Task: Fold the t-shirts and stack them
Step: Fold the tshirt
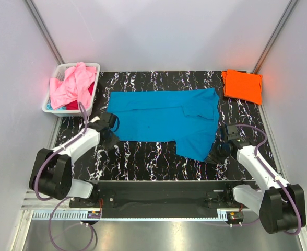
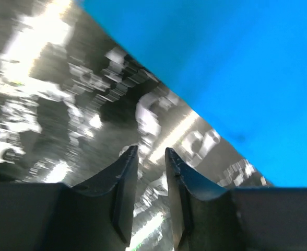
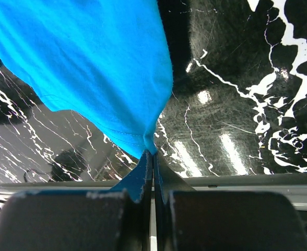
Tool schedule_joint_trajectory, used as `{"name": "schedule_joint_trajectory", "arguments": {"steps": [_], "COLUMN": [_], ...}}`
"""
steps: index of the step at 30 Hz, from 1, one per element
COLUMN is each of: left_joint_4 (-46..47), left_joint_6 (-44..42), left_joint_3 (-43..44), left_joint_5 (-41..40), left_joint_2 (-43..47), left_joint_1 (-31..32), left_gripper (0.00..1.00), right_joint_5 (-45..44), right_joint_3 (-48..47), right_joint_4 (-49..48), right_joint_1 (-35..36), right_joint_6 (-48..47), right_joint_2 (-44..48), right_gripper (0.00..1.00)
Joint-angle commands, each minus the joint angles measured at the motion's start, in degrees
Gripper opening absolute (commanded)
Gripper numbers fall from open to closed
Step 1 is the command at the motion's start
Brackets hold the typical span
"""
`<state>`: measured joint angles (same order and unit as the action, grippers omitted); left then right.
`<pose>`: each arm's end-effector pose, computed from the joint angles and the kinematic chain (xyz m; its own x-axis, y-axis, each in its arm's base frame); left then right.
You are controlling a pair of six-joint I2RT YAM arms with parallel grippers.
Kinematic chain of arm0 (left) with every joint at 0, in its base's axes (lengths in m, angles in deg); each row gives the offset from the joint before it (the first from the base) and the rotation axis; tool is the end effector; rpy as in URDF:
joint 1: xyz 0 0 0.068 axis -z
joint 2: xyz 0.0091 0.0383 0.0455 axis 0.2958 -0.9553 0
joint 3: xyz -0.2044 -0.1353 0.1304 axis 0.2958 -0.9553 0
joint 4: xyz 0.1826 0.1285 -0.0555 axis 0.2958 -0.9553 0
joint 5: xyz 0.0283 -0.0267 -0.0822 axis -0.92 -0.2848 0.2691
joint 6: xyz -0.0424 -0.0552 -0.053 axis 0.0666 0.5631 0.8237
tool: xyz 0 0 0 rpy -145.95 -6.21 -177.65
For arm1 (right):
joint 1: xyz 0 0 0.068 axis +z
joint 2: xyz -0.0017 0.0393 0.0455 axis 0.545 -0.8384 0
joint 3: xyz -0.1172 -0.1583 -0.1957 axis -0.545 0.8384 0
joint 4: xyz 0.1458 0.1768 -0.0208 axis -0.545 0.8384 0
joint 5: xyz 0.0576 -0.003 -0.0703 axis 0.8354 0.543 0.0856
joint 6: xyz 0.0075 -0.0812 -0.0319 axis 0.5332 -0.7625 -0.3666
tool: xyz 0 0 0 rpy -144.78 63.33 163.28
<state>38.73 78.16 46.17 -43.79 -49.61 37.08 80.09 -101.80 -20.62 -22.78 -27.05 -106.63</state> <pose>0.2184 -0.0610 0.1681 -0.6612 -0.6671 -0.3432 -0.6450 0.7391 -0.1941 0.1491 0.0428 0.1668 -0.8514 0.5057 -0.1391 0.4269 0.8223 0.3762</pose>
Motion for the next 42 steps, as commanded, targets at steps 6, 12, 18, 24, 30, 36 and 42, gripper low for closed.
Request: {"name": "schedule_joint_trajectory", "arguments": {"steps": [6, 12, 18, 24, 30, 36, 42], "left_joint_4": [3.7, 7.4, 13.0, 17.4, 19.9, 16.5, 13.5], "left_joint_6": [-0.2, -3.0, -4.6, -3.3, -3.0, -2.3, -2.2], "left_joint_3": [-2.3, -1.2, -3.3, -4.2, -4.6, -4.7, -4.0], "left_joint_5": [3.9, 6.4, 9.3, 11.3, 11.0, 8.7, 5.9], "left_joint_2": [0.6, -1.0, -2.2, -7.3, -8.0, -6.4, -4.6], "left_joint_1": [-12.1, -18.1, -19.9, -19.8, -19.8, -19.9, -19.8], "left_gripper": [0.32, 0.36, 0.49, 0.53, 0.44, 0.29, 0.17], "right_joint_5": [-0.1, 0.4, 0.4, 0.6, 0.4, 0.3, 0.1], "right_joint_3": [-0.4, -1.0, -1.2, -2.3, -2.4, -2.8, -2.8], "right_joint_4": [-0.1, -0.7, -1.5, -1.9, -1.9, -2.0, -2.0], "right_joint_1": [0.6, 0.6, 0.7, 0.6, 0.6, 0.6, 0.6], "right_joint_6": [0.7, -0.2, -0.8, -0.9, -0.6, -0.2, 0.0], "right_joint_2": [-0.3, -2.2, -4.2, -5.4, -5.9, -5.9, -6.3], "right_gripper": [0.00, 0.00, 0.00, 0.00, 0.00, 0.00, 0.00]}}
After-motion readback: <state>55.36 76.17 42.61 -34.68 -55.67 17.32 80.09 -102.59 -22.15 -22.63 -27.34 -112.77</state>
